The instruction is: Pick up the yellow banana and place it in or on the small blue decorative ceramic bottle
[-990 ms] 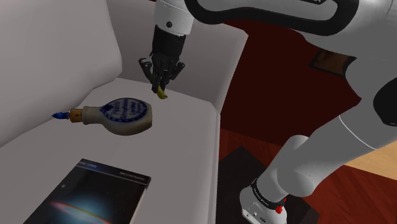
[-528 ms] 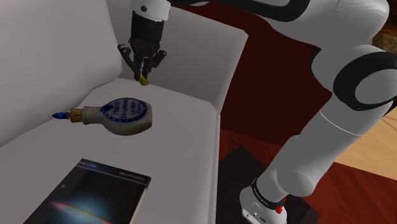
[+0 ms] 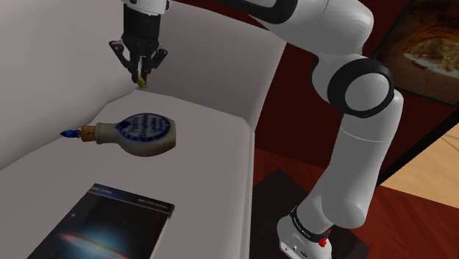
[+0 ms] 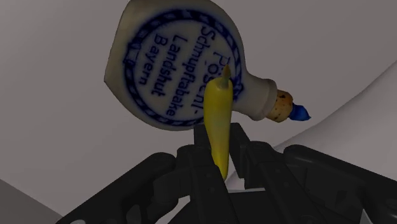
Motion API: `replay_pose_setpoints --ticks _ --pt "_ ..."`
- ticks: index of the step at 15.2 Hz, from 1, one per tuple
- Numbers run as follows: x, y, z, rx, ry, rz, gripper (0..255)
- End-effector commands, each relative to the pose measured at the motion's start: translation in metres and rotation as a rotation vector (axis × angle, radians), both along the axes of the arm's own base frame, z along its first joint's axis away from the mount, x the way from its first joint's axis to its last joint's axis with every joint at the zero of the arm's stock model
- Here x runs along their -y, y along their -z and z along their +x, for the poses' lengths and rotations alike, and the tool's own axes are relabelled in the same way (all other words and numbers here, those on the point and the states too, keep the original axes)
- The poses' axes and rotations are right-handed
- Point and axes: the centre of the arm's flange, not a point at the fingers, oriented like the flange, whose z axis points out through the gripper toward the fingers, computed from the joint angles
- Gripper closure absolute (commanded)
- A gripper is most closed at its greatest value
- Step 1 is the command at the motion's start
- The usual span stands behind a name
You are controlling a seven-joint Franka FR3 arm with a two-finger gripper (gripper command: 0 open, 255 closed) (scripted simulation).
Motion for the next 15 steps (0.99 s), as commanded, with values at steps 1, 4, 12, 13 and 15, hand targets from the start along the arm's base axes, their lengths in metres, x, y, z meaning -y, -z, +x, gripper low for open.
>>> replay_pose_setpoints --ticks 1,4,12,13,15 --pt "-0.002 0.01 0.003 0.0 0.0 0.0 255" --pt "-0.002 0.026 0.003 0.0 0.0 0.0 255" --pt "-0.002 0.067 0.003 0.0 0.0 0.0 255" --pt "-0.002 0.067 0.003 0.0 0.0 0.0 255" --pt "-0.002 0.067 0.003 0.0 0.0 0.0 255"
